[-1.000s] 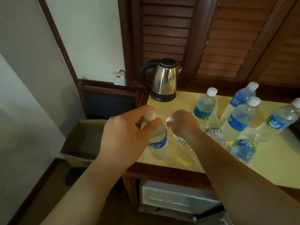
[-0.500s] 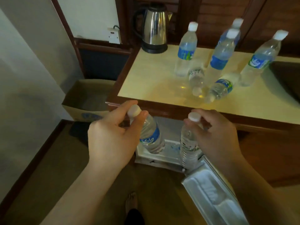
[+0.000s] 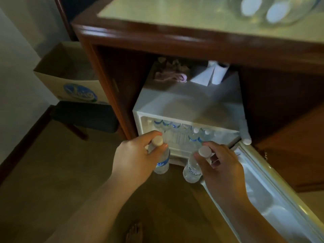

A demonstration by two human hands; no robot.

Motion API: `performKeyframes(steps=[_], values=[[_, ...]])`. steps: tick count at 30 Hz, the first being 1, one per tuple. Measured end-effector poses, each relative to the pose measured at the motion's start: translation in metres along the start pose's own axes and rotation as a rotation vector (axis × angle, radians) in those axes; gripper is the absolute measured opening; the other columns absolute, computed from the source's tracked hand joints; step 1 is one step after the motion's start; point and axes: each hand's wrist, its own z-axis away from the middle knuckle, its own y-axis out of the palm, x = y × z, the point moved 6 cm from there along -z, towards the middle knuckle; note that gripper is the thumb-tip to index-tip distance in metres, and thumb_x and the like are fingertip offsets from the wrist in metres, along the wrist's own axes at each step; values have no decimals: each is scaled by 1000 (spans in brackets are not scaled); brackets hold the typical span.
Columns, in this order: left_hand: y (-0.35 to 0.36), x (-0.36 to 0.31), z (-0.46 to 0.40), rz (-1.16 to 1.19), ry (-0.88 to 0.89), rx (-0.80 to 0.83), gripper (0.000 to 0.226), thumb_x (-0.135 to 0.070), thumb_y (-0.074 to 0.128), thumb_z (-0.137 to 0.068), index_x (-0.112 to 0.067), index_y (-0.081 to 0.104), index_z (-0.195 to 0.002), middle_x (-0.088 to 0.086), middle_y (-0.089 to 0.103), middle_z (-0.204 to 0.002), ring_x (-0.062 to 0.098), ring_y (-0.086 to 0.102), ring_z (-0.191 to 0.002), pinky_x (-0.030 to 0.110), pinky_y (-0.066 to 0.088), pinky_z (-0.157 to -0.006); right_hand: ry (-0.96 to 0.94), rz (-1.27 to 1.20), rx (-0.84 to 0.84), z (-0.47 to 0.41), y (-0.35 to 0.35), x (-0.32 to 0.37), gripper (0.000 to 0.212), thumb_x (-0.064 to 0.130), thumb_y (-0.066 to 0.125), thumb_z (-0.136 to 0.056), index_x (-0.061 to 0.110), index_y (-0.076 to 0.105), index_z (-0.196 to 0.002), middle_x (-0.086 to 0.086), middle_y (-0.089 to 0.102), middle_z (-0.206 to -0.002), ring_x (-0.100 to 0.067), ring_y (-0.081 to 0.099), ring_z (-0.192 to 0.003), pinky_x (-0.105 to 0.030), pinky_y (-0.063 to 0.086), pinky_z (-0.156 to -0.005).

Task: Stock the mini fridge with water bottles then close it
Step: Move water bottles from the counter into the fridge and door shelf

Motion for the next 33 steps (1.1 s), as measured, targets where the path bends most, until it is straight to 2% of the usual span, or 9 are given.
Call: performKeyframes(steps=[3,6,10,13,16,20,24,28,33], values=[[57,54,0,0,-29,35,14,-45,72,-96,-39,72,-109,-23,58,-72,-2,63,-71,4,44,-56,-10,-3,-19,-1,52,-48,23,40,72,-89,36,65,-110,21,61,-99,-12,56,-90,-34,53,-74],[113,105,-4,18,-67,45,30,-51,71,-94,-41,71,-122,-18,74,-93,2,69,-78,17,58,-66,6,-13,-31,-13,105,-99,24,36,74,-90,33,66,-113,16,63,-104,-15,59,-96,-32,50,-78],[167,156,-16,22,-102,71,32,-53,71,-93,-40,72,-122,-18,76,-104,4,71,-91,26,60,-78,3,-20,-31,-50,164,-153,18,37,71,-92,28,69,-109,10,65,-102,-16,61,-94,-32,49,-79],[192,184,-25,26,-91,40,25,-50,72,-93,-38,73,-116,-16,76,-103,7,71,-92,31,60,-79,22,-29,-4,-83,207,-188,24,40,69,-93,30,67,-114,5,66,-109,-18,61,-99,-36,53,-86],[212,206,-39,-3,-74,21,29,-54,72,-92,-39,73,-117,-14,77,-104,8,71,-97,32,60,-84,-38,-3,-55,-110,235,-209,27,35,69,-93,27,67,-119,3,66,-109,-22,61,-103,-36,51,-89],[236,226,-69,-95,-28,78,29,-60,65,-91,-38,72,-109,-12,76,-98,10,71,-94,40,60,-84,-92,17,-102,-139,259,-226,13,27,69,-94,25,69,-107,7,63,-94,-22,60,-96,-34,47,-81],[253,236,-92,-23,22,33,22,-52,73,-91,-35,75,-103,-11,78,-93,8,72,-89,41,61,-81,-196,109,-198,-157,271,-240,16,21,72,-92,15,71,-106,3,61,-87,-25,57,-90,-30,37,-74],[268,247,-112,49,27,-18,23,-52,78,-87,-39,75,-106,-13,78,-92,5,72,-89,39,61,-84,-203,103,-216,-180,278,-253,13,27,71,-93,18,70,-102,-1,68,-88,-27,62,-87,-39,52,-75],[278,255,-121,89,49,-61,27,-53,80,-85,-40,76,-109,-14,78,-91,5,73,-89,38,61,-85,-193,167,-280,-194,274,-253,19,24,72,-93,10,73,-105,-11,72,-92,-32,64,-90,-43,54,-81]])
